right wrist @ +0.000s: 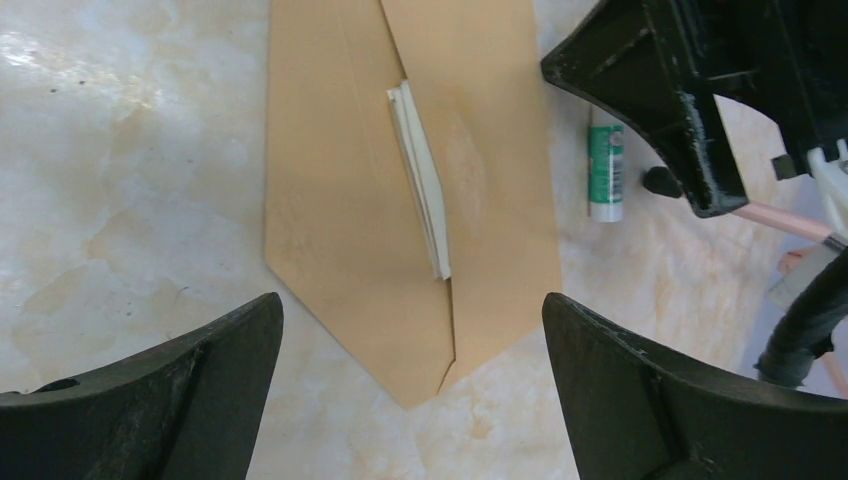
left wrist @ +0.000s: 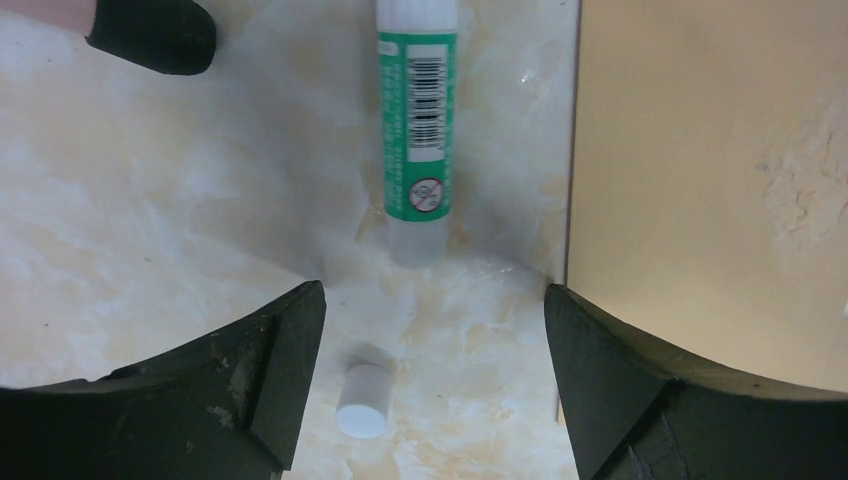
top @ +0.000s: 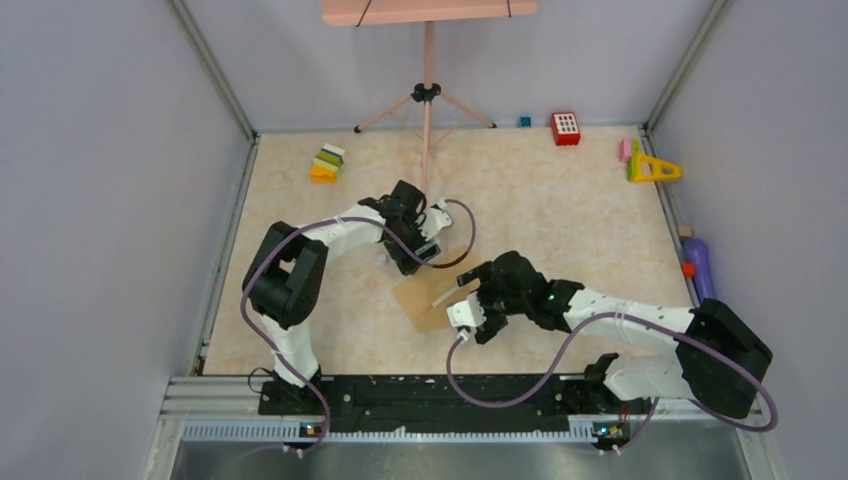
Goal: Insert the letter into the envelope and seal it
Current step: Place the solid glue at the center of the board.
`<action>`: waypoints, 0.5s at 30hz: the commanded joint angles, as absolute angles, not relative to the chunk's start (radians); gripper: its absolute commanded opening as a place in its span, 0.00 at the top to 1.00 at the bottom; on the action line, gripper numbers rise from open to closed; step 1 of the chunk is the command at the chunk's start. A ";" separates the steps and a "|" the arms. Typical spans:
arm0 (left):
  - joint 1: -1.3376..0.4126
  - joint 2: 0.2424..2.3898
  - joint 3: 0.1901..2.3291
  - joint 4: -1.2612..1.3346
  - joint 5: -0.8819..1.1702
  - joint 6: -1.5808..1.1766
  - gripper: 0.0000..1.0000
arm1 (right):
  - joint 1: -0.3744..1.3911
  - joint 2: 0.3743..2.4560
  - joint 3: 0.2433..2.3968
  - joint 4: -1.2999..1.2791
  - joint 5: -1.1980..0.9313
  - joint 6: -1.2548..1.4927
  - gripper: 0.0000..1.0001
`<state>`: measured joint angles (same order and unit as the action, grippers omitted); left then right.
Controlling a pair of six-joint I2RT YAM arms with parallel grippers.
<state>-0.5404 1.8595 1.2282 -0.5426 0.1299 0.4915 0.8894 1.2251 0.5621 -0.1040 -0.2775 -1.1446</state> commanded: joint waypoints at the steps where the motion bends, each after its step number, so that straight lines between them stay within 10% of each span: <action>1: -0.567 1.830 1.204 -0.497 0.064 0.459 0.15 | 0.900 1.185 0.547 -0.025 -0.223 -1.109 0.01; 15: -0.623 1.903 1.386 -0.520 0.117 0.468 0.07 | 0.830 1.092 0.567 -0.014 -0.182 -1.060 0.01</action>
<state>-0.5941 1.8729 1.3136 -0.5308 0.0963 0.4652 0.8711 1.1549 0.5476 -0.0441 -0.1852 -1.0920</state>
